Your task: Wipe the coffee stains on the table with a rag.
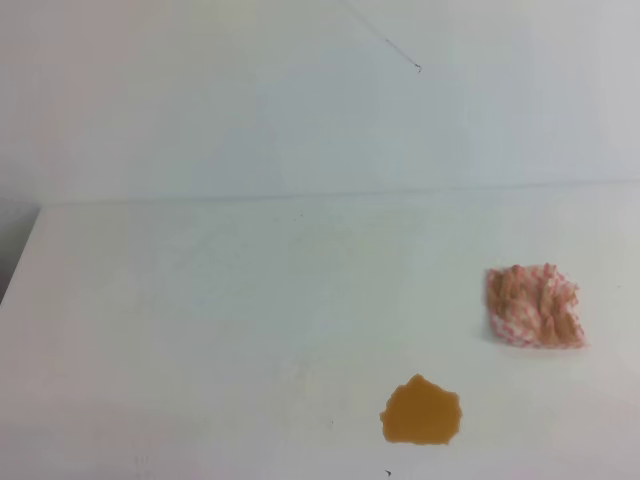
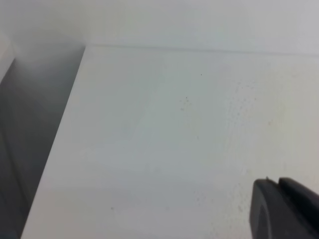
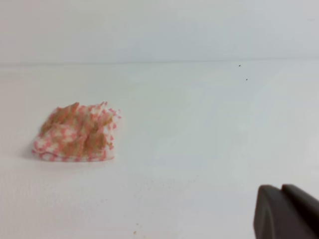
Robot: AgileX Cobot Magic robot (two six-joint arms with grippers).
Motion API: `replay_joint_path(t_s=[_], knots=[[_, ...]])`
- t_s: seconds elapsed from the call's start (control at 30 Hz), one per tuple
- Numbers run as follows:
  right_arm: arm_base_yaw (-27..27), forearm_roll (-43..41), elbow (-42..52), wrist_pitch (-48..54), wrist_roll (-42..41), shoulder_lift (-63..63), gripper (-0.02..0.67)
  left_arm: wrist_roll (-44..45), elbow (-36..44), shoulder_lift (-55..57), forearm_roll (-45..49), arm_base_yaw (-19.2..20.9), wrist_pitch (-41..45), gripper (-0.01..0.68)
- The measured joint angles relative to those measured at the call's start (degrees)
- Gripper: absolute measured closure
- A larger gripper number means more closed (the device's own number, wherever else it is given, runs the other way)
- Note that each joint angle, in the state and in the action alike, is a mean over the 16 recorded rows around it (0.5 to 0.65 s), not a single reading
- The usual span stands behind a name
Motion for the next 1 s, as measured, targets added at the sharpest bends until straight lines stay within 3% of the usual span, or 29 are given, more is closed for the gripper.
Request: replay_joint_path(t_s=[1.0], knots=[[0.0, 0.0, 0.0, 0.0, 0.0, 0.0, 0.652, 0.1, 1.1, -0.5, 0.0, 0.0, -0.4, 0.673]])
